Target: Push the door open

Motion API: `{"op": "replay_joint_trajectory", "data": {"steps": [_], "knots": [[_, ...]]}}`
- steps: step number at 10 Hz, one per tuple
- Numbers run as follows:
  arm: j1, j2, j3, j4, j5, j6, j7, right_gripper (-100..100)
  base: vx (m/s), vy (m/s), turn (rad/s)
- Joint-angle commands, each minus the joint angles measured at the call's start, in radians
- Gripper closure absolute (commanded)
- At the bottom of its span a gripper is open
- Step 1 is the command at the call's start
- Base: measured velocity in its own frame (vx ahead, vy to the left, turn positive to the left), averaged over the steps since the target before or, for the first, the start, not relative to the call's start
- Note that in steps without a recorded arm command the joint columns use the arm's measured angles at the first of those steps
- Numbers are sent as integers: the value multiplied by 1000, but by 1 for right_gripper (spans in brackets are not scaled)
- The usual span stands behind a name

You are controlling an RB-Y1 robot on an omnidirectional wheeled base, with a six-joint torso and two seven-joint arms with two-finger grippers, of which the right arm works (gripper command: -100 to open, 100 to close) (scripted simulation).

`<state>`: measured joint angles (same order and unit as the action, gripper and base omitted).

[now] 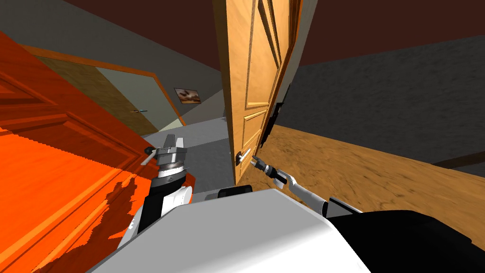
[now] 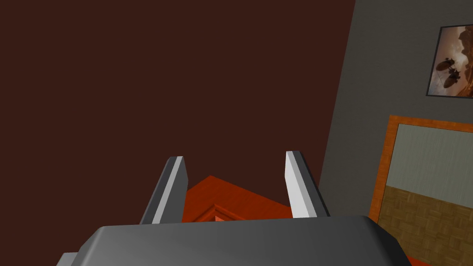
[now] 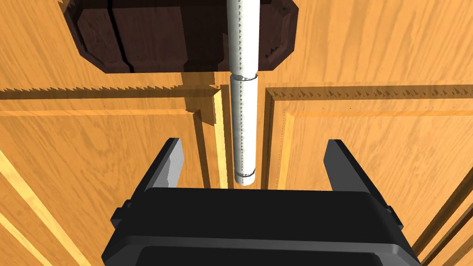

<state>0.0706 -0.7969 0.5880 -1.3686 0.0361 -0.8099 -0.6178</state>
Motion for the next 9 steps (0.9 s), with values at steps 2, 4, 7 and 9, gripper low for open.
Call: {"op": "replay_joint_trajectory", "data": {"steps": [2, 4, 7, 9], "knots": [[-13, 15, -4, 10, -3, 22, -2, -100, 134, 153, 69], [-14, 18, -5, 14, -3, 21, -1, -100, 103, 111, 48], [-14, 18, -5, 14, -3, 21, -1, 100, -13, -17, 6], [-14, 18, -5, 14, -3, 21, -1, 100, -3, -4, 7]]}}
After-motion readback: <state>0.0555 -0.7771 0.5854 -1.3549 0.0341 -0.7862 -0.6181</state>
